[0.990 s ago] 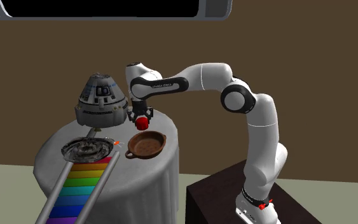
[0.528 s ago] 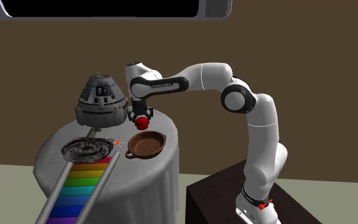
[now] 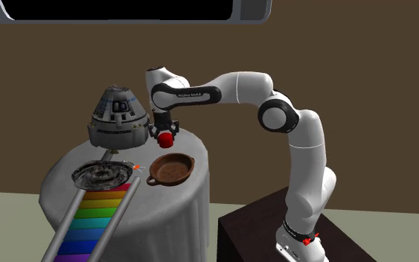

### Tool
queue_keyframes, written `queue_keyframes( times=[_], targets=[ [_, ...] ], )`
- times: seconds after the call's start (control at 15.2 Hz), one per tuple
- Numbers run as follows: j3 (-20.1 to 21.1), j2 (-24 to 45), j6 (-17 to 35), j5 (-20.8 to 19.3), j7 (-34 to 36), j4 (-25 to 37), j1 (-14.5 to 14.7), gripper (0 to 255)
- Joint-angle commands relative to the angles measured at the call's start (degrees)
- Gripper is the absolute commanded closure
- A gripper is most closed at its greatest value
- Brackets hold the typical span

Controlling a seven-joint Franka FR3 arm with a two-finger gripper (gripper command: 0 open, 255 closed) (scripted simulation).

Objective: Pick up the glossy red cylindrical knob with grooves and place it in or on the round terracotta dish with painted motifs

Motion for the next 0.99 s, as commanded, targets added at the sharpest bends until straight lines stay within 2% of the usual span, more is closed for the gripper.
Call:
queue_keyframes(
  times=[0.0, 0.92],
  targets=[
    [0.02, 0.17, -1.62, -0.05, -0.1, 1.79, 0.19, 255],
    [0.01, 4.29, -14.82, -1.91, -0.1, 18.98, 3.43, 255]
  ],
)
